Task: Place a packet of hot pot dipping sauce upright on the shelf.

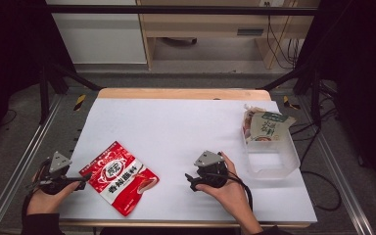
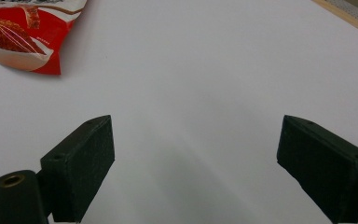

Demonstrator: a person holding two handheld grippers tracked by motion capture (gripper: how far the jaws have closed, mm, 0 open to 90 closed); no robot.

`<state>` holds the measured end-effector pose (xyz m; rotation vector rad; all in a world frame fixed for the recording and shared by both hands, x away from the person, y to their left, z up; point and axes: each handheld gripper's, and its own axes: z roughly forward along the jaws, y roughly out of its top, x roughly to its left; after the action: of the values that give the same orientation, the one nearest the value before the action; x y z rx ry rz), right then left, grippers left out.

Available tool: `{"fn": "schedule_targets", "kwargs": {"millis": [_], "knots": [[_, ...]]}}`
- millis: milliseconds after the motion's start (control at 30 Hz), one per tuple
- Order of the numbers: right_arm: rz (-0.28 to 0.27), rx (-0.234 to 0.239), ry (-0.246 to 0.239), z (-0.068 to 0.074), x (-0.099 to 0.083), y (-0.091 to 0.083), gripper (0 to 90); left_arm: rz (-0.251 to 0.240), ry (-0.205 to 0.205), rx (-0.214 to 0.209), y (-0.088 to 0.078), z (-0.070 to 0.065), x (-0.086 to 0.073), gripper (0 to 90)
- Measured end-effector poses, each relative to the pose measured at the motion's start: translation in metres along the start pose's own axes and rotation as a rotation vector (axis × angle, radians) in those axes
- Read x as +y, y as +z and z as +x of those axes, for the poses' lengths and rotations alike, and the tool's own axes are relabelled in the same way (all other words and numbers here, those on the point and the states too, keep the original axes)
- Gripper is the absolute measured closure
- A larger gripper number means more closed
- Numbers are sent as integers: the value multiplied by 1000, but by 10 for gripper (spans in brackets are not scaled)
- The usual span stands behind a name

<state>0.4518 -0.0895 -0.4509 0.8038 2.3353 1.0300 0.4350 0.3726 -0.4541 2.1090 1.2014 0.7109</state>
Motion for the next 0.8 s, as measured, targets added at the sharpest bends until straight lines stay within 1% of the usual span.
{"fn": "schedule_targets", "kwargs": {"millis": [67,133,200,267,300,400,600,667,700,800], "knots": [[2,0,-3,0,0,0,117,9,9,-15,3,-1,0,82],[7,-3,-7,0,0,1,117,22,10,-30,7,0,0,83],[12,-1,-6,0,-1,1,116,32,3,-31,10,1,-1,81],[15,1,-10,0,-1,2,116,37,-8,-43,11,2,-2,81],[19,0,-12,0,-1,3,116,37,-16,-57,12,2,-3,80],[26,0,-17,1,-2,3,115,51,-23,-84,15,2,-5,80],[30,2,-24,2,-2,4,115,76,-9,-145,20,-3,-5,83],[30,1,-21,1,-2,4,115,76,-8,-145,20,-4,-5,85],[36,1,-21,1,-2,4,115,75,-11,-152,20,-4,-5,103],[36,2,-25,1,-2,4,115,75,-19,-165,19,-6,-5,107]]}}
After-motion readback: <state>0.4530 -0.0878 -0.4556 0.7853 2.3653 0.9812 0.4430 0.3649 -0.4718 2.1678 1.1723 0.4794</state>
